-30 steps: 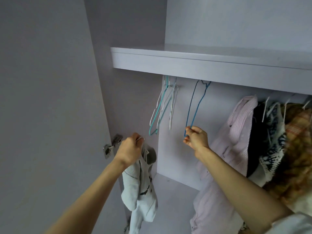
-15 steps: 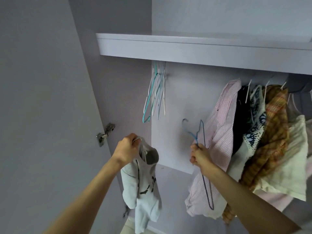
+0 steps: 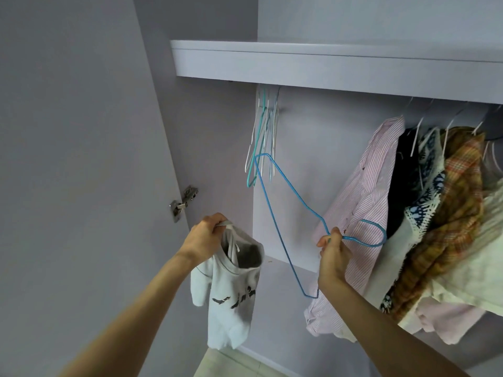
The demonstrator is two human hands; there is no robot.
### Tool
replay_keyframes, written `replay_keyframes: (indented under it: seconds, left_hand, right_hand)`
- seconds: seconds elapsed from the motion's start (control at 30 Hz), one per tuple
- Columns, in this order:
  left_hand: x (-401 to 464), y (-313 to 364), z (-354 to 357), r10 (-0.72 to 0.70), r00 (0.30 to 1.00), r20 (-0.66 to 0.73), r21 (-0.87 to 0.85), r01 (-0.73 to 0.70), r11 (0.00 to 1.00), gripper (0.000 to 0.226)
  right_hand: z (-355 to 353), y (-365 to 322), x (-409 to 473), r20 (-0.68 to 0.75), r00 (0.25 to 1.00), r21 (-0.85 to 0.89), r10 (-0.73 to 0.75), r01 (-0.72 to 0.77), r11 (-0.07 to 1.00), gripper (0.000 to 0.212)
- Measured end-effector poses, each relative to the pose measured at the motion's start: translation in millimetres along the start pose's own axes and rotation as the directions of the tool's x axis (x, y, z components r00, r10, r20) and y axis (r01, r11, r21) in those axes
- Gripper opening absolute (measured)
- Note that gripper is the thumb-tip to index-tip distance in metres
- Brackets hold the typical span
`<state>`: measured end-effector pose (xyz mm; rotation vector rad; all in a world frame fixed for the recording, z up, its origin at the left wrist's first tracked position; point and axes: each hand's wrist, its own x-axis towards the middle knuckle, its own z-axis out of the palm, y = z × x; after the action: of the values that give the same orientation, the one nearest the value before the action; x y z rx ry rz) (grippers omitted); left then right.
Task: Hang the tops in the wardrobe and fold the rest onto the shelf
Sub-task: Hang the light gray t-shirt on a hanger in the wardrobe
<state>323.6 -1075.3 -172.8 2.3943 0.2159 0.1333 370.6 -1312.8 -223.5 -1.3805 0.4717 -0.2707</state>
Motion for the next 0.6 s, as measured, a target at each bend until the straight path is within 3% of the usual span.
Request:
replay_keyframes:
  seconds: [0.1,0.27,0.47,0.6]
  left_hand:
    - [-1,-2,-3,0.002,1.000,0.015,0.013,-0.002,1.000,0.022]
    - [-3,1,-5,0.089,0.996,0.027,0.082,-0.091,0.993,0.019]
    - [-16,22,-19,0.270,0.960,0.080,-0.020,-0.269,0.963,0.024]
    - [-27,44,-51,0.425,0.904,0.043,-0.186,-0.411,0.893,0.022]
  right_hand:
    - [6,-10,-5,0.061,0.996,0.174,0.064,-0.073,0.982,0.038]
    - [30,-31,-7,0.303,0.945,0.445,0.124,-0.256,0.858,0.036]
    - [67,-38,-19,0.271,0.960,0.316,0.069,-0.157,0.936,0.036]
    - [71,-16,-21,0.242,0.969,0.046,-0.053,0.043,0.998,0.036]
